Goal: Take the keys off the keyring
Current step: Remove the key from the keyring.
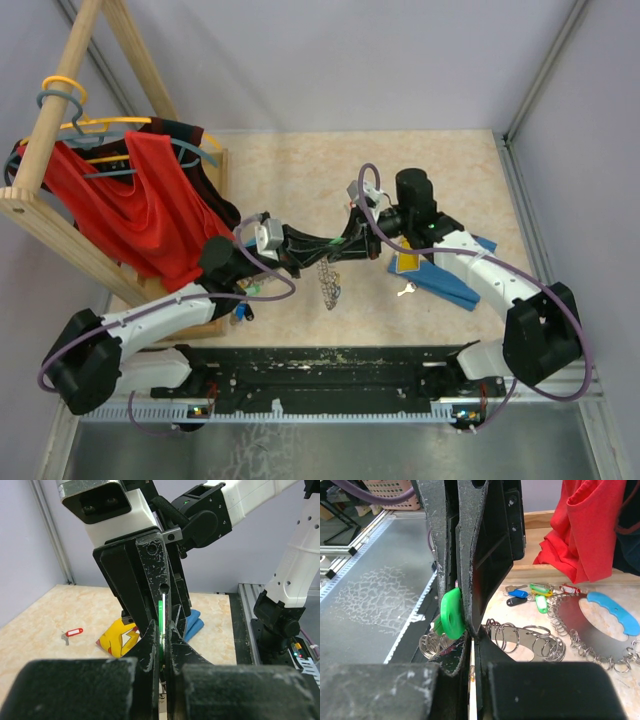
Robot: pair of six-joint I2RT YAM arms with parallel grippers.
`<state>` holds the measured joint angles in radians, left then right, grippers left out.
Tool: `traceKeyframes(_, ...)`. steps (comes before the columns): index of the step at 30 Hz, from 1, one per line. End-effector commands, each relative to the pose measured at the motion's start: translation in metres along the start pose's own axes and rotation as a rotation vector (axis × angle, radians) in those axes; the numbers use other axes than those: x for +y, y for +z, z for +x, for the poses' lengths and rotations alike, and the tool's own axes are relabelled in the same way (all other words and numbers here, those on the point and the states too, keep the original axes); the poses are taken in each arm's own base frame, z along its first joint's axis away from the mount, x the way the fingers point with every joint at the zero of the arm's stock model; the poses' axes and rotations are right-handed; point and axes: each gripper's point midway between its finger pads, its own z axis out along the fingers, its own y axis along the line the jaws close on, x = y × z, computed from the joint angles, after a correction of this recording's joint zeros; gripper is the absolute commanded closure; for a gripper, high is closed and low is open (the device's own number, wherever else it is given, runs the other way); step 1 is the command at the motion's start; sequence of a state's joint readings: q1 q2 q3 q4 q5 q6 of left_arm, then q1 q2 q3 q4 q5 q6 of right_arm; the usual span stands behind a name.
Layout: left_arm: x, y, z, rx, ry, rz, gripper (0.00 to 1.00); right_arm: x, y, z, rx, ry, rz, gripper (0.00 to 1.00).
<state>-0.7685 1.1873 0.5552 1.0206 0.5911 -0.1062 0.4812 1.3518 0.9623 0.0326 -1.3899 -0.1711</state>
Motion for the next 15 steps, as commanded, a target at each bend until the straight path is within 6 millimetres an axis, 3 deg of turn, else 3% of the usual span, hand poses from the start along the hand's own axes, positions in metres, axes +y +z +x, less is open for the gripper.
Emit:
traceKeyframes(1, 0.004, 0.013, -0.039, -0.056, 0.029, -0.046, 1.0, 0.007, 0.0, -0.011, -0.019, -0.027, -0.059, 1.0)
traceKeyframes(15, -0.014, 0.023, -0.036, -0.011, 0.105, 0.095, 1.0, 0.017, 0.002, -0.01, -0.02, 0.009, -0.122, 1.0)
